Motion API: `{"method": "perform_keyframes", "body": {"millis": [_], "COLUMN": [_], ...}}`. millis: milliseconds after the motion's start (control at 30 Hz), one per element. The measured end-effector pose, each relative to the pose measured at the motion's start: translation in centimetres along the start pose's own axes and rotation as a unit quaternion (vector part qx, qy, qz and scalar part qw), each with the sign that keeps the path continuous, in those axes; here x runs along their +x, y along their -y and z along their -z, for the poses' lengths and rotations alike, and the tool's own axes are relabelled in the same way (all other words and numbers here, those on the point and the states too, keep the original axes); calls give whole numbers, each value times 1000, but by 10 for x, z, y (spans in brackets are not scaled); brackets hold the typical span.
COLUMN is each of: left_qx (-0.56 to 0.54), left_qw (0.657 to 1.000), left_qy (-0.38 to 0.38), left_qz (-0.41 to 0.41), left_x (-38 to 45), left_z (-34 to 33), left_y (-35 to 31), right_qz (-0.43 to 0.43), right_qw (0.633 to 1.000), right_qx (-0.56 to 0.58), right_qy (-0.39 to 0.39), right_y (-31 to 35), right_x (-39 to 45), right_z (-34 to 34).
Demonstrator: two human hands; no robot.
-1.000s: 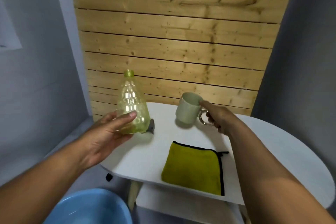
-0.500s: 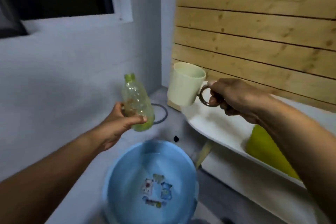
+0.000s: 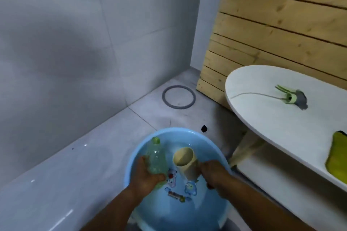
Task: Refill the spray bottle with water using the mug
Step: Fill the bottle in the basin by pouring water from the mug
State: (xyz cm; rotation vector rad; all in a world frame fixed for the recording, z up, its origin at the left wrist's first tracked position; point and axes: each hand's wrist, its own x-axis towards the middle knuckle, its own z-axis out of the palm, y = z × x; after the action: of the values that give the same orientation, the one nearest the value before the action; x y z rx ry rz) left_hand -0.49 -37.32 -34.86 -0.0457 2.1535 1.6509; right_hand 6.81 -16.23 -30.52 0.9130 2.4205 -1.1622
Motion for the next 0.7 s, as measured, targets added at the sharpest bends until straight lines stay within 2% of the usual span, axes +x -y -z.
{"method": "perform_keyframes", "body": {"millis": [133, 267, 333, 400, 467, 567, 600, 633, 700], "left_qx": [44, 18, 25, 32, 52, 80, 80, 73, 67], "left_qw": [999, 1000, 1000, 999, 997, 994, 993, 994, 994], "left_qy": [5, 6, -4, -29, -51, -60, -63, -63, -67], "left_qz": [-16, 13, 9, -4, -25, -51, -57, -55, -46], "left_x": [12, 18, 20, 22, 27, 30, 29, 29, 28], "left_z": [-11, -21, -26, -26, -29, -31, -30, -29, -25], "left_y": [31, 51, 59, 64, 69, 75, 75, 74, 72], "right_qz": [10, 66, 46, -5, -3, 25, 50, 76, 41], "right_qw": [996, 976, 971, 987, 984, 957, 953, 956, 985], "right_qx": [-65, -186, -189, -147, -158, -283, -292, -272, -162], "right_qy": [-65, -96, -138, -66, -77, -66, -66, -75, -47], "right_y": [-41, -56, -67, -69, -74, -70, -70, -70, -63], "right_x": [26, 49, 59, 66, 69, 62, 61, 63, 60], "right_z": [-35, -55, -60, -65, -69, -79, -84, -90, -89]}}
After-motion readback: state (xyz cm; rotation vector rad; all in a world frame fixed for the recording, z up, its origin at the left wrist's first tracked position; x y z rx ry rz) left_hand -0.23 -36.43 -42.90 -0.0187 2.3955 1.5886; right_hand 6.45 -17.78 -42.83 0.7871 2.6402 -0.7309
